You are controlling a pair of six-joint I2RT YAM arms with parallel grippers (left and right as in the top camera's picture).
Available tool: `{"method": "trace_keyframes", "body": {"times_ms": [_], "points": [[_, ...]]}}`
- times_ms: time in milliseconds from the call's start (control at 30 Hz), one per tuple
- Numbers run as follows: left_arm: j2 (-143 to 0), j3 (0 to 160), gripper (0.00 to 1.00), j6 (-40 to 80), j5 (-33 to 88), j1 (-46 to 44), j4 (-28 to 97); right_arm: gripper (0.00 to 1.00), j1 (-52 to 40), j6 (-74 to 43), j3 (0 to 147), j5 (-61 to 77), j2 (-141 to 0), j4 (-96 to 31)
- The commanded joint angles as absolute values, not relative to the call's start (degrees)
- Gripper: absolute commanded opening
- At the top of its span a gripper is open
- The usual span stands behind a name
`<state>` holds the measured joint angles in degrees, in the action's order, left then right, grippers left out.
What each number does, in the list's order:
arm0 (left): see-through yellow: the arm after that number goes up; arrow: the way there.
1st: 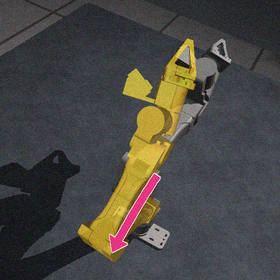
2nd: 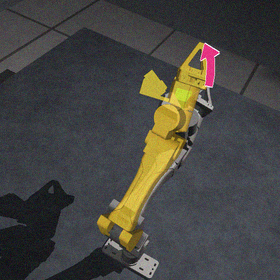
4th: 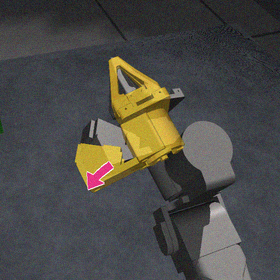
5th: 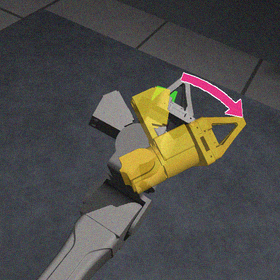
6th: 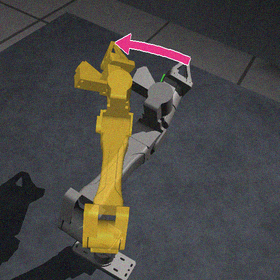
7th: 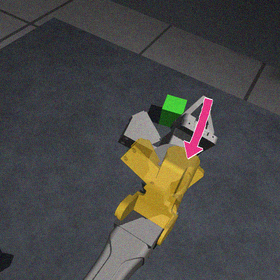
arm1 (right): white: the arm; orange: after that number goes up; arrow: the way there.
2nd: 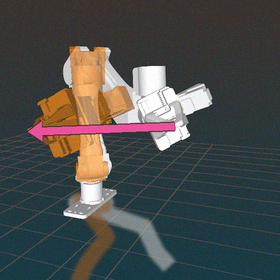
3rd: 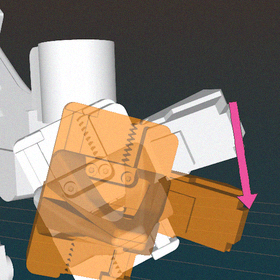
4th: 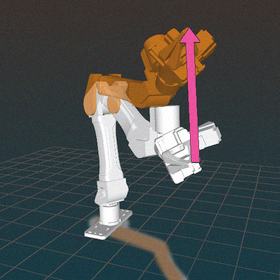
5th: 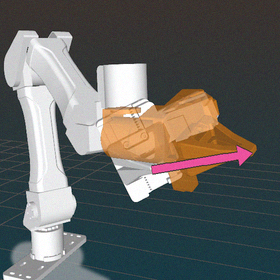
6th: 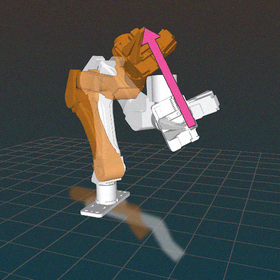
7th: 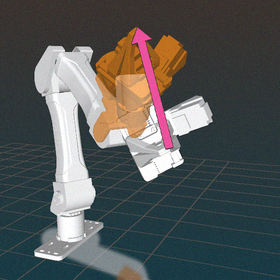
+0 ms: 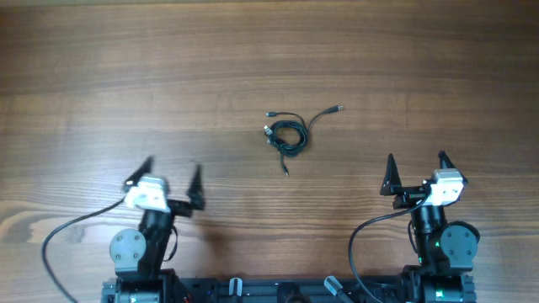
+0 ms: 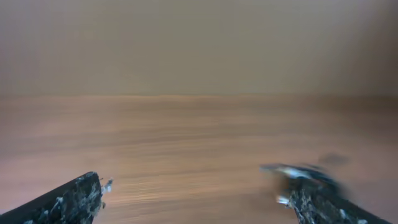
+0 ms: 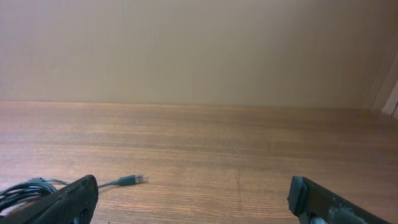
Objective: Untangle cables
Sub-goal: 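Raise the left arm and move its gripper toward the black cable bundle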
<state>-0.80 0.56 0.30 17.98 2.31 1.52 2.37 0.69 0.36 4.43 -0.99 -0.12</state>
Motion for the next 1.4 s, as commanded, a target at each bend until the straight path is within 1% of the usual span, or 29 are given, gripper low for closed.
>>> {"method": "trace_keyframes", "body": {"times_ms": [0,133,200,267,333,467,567,700,800,833,900,1000,1067,1133,1267,1367], "points": [[-0.4,0.3,1.0,4.5,43.7,2.0,-4.9,1.0,2.6,-0.1,0.3,3.9,-0.8,0.1],[-0.4,0.3,1.0,11.8,45.1,2.0,-17.9,1.0,2.6,-0.1,0.3,3.9,-0.8,0.1],[-0.4,0.3,1.0,14.9,43.5,2.0,-26.8,1.0,2.6,-0.1,0.3,3.9,-0.8,0.1],[-0.4,0.7,1.0,17.1,40.0,2.0,-32.6,1.0,2.6,-0.1,0.3,3.9,-0.8,0.1],[-0.4,2.3,1.0,17.2,36.4,2.0,-33.1,1.0,2.6,-0.1,0.3,3.9,-0.8,0.1],[-2.0,7.4,1.0,17.1,31.5,2.0,-30.2,1.0,2.6,-0.1,0.3,3.8,-0.8,0.1],[-6.7,15.5,1.0,17.0,31.4,2.0,-23.2,1.0,2.6,-0.1,0.3,3.9,-0.8,0.1],[-17.2,32.0,1.0,15.7,31.4,2.0,-0.7,1.0,2.6,-0.1,0.3,3.9,-0.8,0.1],[-28.0,46.9,1.0,11.4,31.4,2.0,20.0,1.0,2.6,-0.1,0.3,3.9,-0.8,0.1],[-31.6,51.4,1.0,10.3,31.7,2.0,25.6,1.0,2.6,-0.1,0.3,3.9,-0.8,0.1],[-37.4,57.7,1.0,10.3,32.0,2.0,32.7,1.0,2.6,-0.1,0.3,3.9,-0.8,0.1],[-43.2,62.3,1.0,13.4,36.8,2.0,39.9,1.0,2.6,-0.1,0.3,3.9,-0.8,0.1],[-46.0,62.4,1.0,14.4,41.2,2.0,41.0,1.0,2.6,-0.1,0.3,3.9,-0.8,0.1],[-48.0,62.4,1.0,14.4,41.9,2.0,41.8,0.99,2.6,-0.1,0.3,3.9,-0.8,0.1],[-50.7,64.4,1.0,15.1,39.4,2.0,44.7,1.0,2.6,-0.1,0.3,3.9,-0.8,0.1],[-54.6,71.7,1.0,15.9,32.1,2.0,53.4,1.0,2.6,-0.1,0.3,3.9,-0.8,0.1]]}}
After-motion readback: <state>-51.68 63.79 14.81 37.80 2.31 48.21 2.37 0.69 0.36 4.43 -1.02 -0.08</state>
